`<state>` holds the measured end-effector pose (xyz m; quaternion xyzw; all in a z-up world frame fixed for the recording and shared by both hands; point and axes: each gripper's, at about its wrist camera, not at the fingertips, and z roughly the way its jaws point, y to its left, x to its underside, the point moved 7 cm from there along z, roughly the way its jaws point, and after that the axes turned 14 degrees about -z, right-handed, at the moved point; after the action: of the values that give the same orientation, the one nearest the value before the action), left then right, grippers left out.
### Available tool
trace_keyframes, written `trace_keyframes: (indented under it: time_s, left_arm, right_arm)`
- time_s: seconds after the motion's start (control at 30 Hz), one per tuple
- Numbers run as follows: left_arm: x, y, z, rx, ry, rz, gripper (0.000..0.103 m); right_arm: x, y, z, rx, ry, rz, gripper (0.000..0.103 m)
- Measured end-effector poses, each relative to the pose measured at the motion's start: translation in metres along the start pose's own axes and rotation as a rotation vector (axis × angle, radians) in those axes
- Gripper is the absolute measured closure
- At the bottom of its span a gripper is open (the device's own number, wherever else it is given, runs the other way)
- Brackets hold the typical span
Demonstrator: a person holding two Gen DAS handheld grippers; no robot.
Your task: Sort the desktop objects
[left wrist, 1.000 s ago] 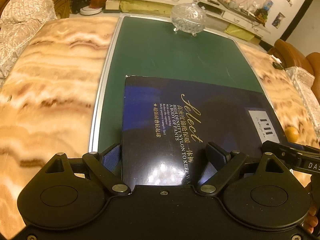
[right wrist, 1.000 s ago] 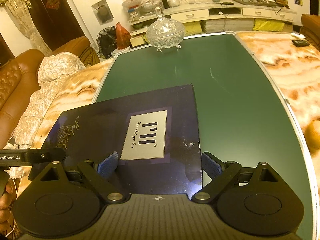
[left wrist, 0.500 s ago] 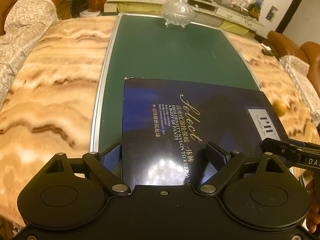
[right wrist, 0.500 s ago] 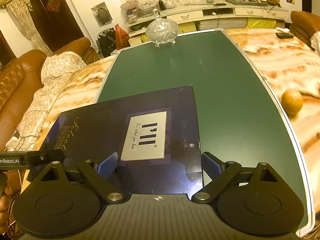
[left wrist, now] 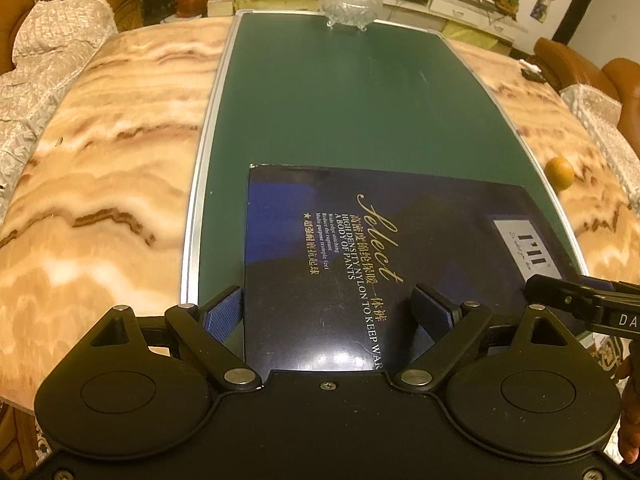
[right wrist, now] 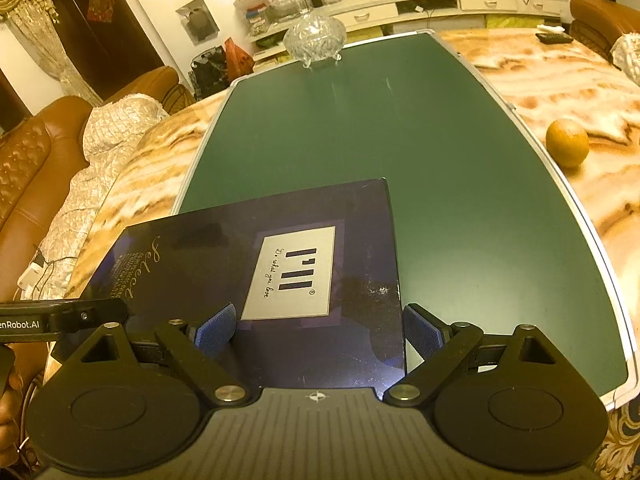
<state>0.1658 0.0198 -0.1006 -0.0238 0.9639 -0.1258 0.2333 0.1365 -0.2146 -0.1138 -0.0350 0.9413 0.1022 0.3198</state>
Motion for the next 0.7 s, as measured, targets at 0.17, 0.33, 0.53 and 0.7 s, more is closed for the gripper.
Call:
trace_keyframes:
  time_s: [0.17, 0.33, 0.53, 0.7]
  left_arm:
    - [0.008, 0.002, 0.001, -0.003, 0.004, -0.001, 0.012]
    - [0.015, 0.004, 0.007, -0.002, 0.017, -0.007, 0.012]
    - [0.021, 0.004, 0.014, -0.004, 0.027, -0.010, 0.012]
    - [0.023, 0.004, 0.014, -0.012, 0.021, -0.004, 0.012]
  right_arm:
    - [0.005, 0.003, 0.000, 0.015, 0.002, -0.016, 0.009]
    - [0.011, 0.003, 0.002, 0.027, 0.009, -0.025, 0.009]
    - [0.017, 0.001, 0.005, 0.027, 0.021, -0.020, 0.009]
    - [0.020, 0.000, 0.008, 0.027, 0.028, -0.020, 0.009]
